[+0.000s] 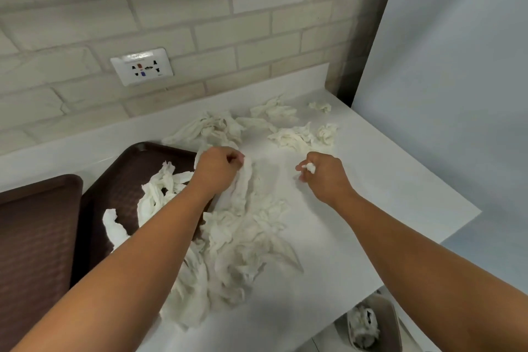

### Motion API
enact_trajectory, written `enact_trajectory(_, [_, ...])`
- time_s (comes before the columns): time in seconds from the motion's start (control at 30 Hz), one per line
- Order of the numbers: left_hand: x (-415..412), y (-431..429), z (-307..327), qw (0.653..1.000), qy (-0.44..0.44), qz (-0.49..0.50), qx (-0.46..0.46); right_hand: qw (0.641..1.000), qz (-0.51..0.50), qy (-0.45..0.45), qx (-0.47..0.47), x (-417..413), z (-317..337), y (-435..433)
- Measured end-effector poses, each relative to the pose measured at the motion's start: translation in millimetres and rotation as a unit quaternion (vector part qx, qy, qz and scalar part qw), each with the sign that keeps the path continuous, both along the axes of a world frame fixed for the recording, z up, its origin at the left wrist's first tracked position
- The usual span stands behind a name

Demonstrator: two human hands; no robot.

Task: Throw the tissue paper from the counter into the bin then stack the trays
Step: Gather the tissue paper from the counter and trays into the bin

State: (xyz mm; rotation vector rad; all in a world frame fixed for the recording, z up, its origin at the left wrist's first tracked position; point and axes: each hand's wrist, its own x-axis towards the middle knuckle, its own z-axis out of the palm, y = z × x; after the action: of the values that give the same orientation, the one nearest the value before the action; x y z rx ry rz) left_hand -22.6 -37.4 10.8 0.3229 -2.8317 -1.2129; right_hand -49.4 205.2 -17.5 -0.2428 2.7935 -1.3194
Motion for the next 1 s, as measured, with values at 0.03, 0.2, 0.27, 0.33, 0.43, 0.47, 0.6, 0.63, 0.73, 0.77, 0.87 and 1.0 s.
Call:
enact_trajectory(0.03, [-0.1, 2.4, 4.7, 0.999, 0.016, 0.000, 0.035, 1.000, 0.001, -0.004, -0.018, 3.4, 1.6, 3.5])
enact_trajectory(0.2, [5.6, 36.1, 35.1, 0.972, 0.012, -0.010, 0.233, 1.000, 0.002, 0.002, -0.001, 24.5, 19.8, 25.5])
enact_trajectory(0.27, [10.0, 58.7, 48.3, 0.953, 0.021, 0.005, 0.301, 1.000, -0.013, 0.016, -0.008, 33.5, 30.6, 40.0])
enact_trajectory(0.33, [15.5, 84.4, 61.3, 0.926, 0.015, 0.041, 0.374, 0.999, -0.036, 0.018, -0.019, 44.0, 40.1, 58.9])
enact_trajectory(0.43, [27.3, 125.8, 74.5, 0.909, -0.005, 0.045, 0.415, 0.996, -0.076, 0.031, -0.034, 64.6, 48.0, 90.9])
enact_trajectory(0.47, [32.3, 140.9, 76.9, 0.908, -0.014, 0.027, 0.419, 0.995, -0.086, 0.042, -0.032, 72.8, 49.4, 102.9])
enact_trajectory(0.6, [55.7, 206.4, 83.7, 0.905, -0.070, -0.040, 0.417, 0.991, -0.122, 0.051, -0.011, 104.8, 50.9, 160.5])
enact_trajectory(0.63, [62.3, 221.9, 82.9, 0.903, -0.088, -0.056, 0.417, 0.990, -0.135, 0.050, -0.007, 113.2, 51.3, 176.4])
enact_trajectory(0.73, [83.1, 265.9, 69.5, 0.903, -0.122, -0.116, 0.394, 0.983, -0.180, 0.023, -0.018, 142.7, 49.1, 225.2])
enact_trajectory(0.77, [90.4, 280.8, 63.6, 0.912, -0.121, -0.134, 0.367, 0.980, -0.195, 0.015, -0.027, 154.3, 47.4, 241.2])
enact_trajectory(0.87, [112.3, 325.2, 45.6, 0.942, -0.092, -0.189, 0.260, 0.974, -0.224, 0.007, -0.030, 190.4, 38.5, 286.6])
enact_trajectory(1.0, [140.3, 378.8, 15.3, 0.947, -0.106, -0.213, 0.218, 0.970, -0.241, -0.021, -0.029, 238.4, 19.1, 336.2])
